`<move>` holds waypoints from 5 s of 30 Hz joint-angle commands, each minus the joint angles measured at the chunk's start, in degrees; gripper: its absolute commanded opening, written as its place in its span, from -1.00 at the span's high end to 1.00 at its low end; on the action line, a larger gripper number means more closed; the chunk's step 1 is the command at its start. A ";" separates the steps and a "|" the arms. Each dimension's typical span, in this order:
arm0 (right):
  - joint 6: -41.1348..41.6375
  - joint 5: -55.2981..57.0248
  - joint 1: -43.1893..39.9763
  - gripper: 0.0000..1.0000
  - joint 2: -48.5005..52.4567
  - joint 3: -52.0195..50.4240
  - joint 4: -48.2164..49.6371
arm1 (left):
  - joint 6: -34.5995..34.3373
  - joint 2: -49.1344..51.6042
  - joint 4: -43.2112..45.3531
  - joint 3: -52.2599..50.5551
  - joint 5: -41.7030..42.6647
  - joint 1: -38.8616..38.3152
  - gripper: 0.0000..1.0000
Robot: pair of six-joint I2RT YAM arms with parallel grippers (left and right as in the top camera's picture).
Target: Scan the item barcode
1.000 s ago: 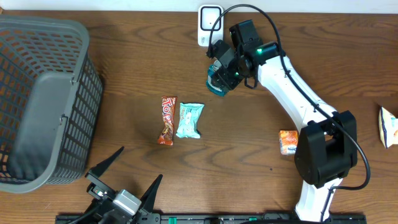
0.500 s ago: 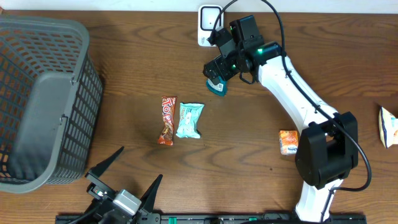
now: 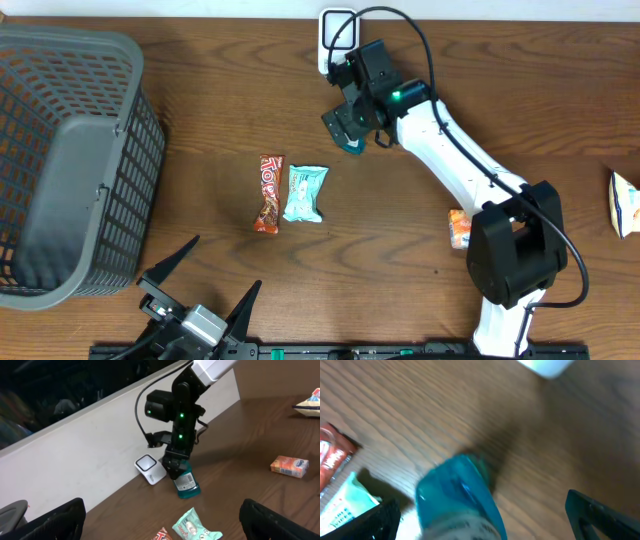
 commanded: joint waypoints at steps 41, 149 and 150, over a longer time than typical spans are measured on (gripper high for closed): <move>-1.40 -1.31 0.28 -0.99 -10.78 -27.85 41.31 | 0.59 -0.42 0.28 -0.17 -0.11 -0.39 -0.96; -40.28 48.50 7.30 0.91 41.77 48.13 45.83 | 0.59 -0.42 0.33 -0.17 -0.09 -0.39 -0.96; -40.89 48.85 7.41 0.91 42.01 48.13 46.31 | 0.59 -0.42 0.33 -0.17 -0.09 -0.42 -0.96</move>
